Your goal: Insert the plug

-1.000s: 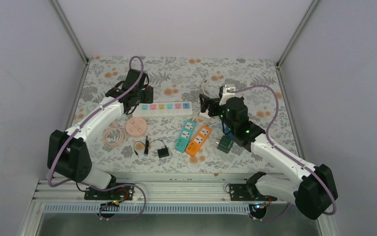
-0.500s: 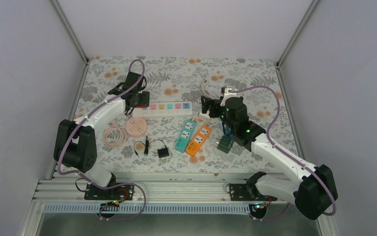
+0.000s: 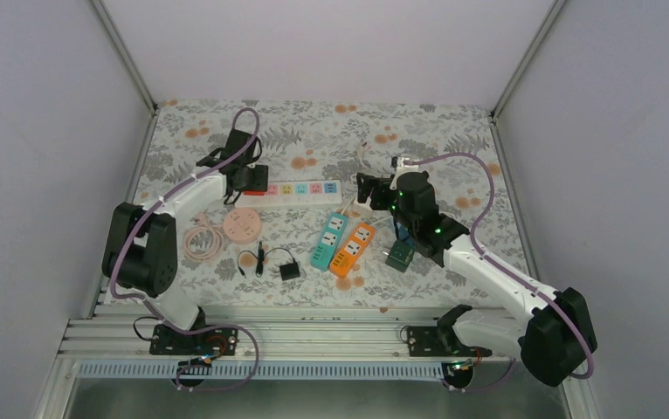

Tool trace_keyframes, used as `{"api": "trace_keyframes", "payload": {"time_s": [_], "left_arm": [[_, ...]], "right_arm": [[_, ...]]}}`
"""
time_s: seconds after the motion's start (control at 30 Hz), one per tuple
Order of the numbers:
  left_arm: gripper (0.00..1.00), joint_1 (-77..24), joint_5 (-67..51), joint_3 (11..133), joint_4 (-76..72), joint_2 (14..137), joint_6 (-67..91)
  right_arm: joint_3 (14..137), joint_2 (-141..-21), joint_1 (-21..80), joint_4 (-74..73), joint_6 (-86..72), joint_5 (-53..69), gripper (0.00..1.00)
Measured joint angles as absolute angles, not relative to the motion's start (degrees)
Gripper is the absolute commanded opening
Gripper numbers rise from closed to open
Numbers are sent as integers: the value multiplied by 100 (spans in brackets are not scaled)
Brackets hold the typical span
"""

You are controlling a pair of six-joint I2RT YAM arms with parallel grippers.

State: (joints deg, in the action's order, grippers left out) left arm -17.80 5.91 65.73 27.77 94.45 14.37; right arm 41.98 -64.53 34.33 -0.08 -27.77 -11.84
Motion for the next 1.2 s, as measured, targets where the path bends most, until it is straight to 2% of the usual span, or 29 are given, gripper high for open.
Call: {"api": "trace_keyframes", "payload": {"time_s": [1.2], "left_arm": [[50,-1831,753,6493,2388,9780,1605]], "right_arm": [[3959,-6449,3398,169,-2729,-1181,100]]}}
